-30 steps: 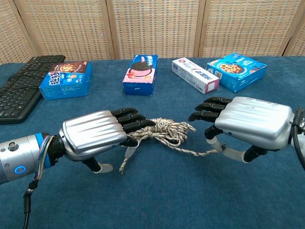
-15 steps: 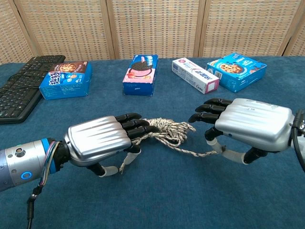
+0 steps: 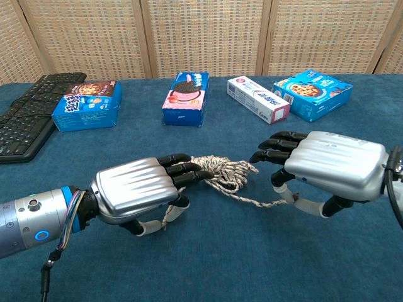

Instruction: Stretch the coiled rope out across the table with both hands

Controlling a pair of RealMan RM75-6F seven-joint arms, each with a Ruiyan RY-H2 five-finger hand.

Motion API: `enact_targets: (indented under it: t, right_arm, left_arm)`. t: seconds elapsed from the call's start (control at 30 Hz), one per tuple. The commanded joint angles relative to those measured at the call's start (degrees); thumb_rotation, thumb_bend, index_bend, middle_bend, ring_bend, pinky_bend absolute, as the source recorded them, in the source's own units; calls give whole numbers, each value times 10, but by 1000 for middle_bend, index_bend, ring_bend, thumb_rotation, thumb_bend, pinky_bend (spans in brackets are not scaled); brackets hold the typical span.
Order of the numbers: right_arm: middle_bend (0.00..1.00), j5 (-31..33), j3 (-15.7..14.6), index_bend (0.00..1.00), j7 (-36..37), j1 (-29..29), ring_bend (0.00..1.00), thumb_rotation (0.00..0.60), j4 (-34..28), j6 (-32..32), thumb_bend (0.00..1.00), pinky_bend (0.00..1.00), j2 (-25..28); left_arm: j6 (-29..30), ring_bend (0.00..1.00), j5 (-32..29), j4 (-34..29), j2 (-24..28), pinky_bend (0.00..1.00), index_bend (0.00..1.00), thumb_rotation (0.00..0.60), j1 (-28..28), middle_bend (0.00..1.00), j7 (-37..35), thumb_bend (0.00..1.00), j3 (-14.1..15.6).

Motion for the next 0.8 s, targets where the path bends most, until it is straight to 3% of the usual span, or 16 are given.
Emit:
enact_targets:
  t: [0.03, 0.3, 0.53, 0.8]
  right_arm:
    - [90, 0, 0, 646, 2, 0, 0, 600, 1, 1, 467, 0, 0]
    - [90, -3, -2, 648, 8, -1, 0, 600, 6, 5, 468, 0, 1]
    - [90, -3, -2, 648, 8, -1, 0, 600, 8, 7, 468, 0, 2]
    - [90, 3, 7, 650, 7, -2, 0, 600, 8, 14, 469, 0, 16]
  left_arm:
    - [-1, 0, -3, 1, -2, 0, 564, 600, -1, 0, 3, 353, 1]
    - [2, 0, -11, 1, -3, 0, 655, 600, -4, 0, 5, 389, 5]
    - [9, 0, -22, -6, 4, 0, 669, 600, -3, 0, 6, 398, 3]
    - [35, 0, -35, -15, 51, 0, 672, 600, 3, 0, 5, 399, -9]
